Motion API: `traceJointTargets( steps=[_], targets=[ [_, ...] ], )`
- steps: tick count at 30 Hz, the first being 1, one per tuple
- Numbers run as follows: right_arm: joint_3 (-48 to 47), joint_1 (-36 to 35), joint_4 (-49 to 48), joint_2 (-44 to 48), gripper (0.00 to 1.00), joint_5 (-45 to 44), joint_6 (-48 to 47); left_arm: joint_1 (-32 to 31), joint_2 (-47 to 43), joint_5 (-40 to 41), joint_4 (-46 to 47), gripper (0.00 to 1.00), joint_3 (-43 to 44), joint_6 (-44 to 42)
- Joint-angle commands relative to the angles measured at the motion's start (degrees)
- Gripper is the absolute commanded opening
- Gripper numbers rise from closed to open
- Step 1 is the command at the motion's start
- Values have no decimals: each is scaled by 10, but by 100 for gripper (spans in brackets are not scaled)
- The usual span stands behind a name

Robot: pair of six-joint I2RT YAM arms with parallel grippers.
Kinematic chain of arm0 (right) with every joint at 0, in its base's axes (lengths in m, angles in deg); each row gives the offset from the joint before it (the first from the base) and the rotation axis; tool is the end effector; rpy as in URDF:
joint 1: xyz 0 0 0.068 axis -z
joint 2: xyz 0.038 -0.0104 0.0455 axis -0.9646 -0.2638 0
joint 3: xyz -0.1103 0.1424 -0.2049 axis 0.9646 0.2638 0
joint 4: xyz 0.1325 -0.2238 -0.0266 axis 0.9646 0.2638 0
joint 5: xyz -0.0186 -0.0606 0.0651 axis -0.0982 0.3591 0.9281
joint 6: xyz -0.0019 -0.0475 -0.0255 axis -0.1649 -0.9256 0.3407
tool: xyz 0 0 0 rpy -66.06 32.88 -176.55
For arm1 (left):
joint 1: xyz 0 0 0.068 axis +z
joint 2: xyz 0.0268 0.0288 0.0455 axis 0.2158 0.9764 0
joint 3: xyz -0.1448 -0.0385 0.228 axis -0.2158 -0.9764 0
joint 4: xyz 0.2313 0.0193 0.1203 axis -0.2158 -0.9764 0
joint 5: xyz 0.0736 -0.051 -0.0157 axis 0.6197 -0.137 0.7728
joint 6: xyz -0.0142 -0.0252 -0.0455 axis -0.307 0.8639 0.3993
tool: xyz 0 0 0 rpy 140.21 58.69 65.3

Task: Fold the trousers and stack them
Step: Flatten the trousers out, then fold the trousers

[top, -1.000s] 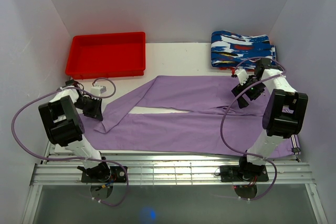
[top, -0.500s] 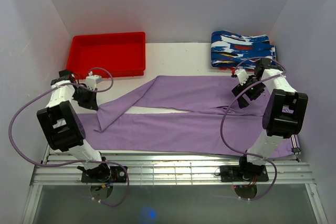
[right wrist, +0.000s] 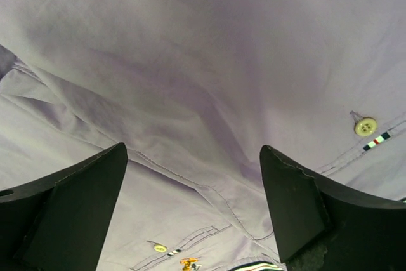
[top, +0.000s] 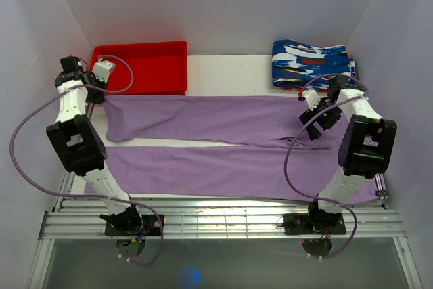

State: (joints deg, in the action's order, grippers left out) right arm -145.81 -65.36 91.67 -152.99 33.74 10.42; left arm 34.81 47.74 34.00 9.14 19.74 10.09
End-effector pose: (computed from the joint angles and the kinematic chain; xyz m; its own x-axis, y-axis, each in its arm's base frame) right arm 0.3417 -0.0501 0.2077 -0.6696 -0.6922 -0.2694 -0.7005 0.7091 -0.0807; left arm 0.3816 0.1455 0.2756 -0.7213 0.4182 -0.5522 0.3838 0.9049 0.1840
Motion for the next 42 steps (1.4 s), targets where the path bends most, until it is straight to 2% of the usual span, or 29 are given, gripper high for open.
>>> traceJointTargets(
  steps=[1,5,10,15,20,23,27,31,36,42],
  targets=[
    [7,1,12,17,90,-12,-18,6,29,18,18,0,26,-23],
    [40,2,-3,15,84,-16,-18,7,5,-13,49,0,-4,-26],
    [15,22,-4,30,78,0,-15,12,-90,-47,126,0,-122,-57],
    [-93,53,13,23,78,4,-48,25,-158,-85,163,0,-200,-97],
    [-192,90,8,-19,78,-3,-96,49,-247,-158,186,0,-304,-187],
    [-237,101,-10,-51,77,-7,-133,51,-271,-161,199,0,-357,-224],
    [-297,108,-16,-113,70,-6,-182,50,-271,-151,200,0,-363,-226],
    [-377,110,-11,-194,70,-7,-219,52,-256,-144,199,0,-356,-224],
    [-397,117,-10,-252,75,-14,-284,60,-240,-135,198,0,-349,-232],
    [-361,125,-9,-276,84,-31,-371,73,-206,-128,193,0,-323,-225]
  ],
)
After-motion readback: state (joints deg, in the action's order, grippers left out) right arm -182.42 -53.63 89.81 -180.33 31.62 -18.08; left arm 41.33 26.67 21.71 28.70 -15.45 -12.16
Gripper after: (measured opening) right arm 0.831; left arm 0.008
